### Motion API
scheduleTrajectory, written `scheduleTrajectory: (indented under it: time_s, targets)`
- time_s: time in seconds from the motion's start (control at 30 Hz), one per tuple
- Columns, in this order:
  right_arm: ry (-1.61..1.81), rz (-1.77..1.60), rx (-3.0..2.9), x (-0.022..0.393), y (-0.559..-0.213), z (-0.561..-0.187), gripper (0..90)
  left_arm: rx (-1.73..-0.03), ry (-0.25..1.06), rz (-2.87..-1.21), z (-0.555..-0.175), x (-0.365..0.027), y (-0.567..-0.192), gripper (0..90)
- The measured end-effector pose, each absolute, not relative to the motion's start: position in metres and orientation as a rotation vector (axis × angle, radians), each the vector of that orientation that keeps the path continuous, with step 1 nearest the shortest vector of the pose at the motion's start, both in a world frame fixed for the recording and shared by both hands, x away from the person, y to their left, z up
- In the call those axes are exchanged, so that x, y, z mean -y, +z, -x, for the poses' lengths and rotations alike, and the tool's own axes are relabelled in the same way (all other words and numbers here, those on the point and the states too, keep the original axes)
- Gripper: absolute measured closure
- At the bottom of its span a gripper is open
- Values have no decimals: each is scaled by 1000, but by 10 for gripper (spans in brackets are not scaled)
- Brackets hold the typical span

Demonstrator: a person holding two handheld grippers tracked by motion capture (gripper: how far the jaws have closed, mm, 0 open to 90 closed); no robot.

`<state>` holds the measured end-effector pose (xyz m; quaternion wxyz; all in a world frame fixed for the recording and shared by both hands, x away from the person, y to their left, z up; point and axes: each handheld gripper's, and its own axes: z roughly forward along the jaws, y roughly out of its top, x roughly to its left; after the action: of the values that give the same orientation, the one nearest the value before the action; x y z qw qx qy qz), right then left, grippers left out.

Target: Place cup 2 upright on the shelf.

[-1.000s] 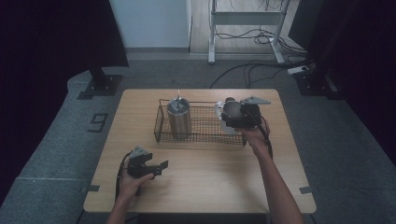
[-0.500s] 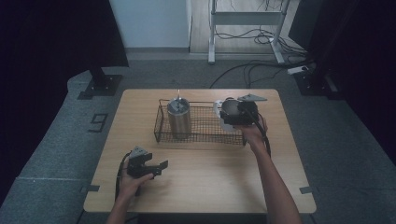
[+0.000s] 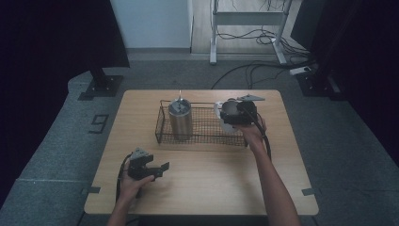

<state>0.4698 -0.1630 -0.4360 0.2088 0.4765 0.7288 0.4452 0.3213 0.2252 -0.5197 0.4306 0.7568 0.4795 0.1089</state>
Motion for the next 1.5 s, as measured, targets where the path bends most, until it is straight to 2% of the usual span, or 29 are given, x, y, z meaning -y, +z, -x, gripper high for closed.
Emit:
scheduleTrajectory:
  time_s: [1.13,1.5]
  targets:
    - [1110,-1420,-2073,159,-480,-487,62,-1193,270,-1901,-321,-224,-522,145]
    - [1078,-1412,-2091,157,-484,-488,62,-1191,270,-1900,-321,-224,-521,145]
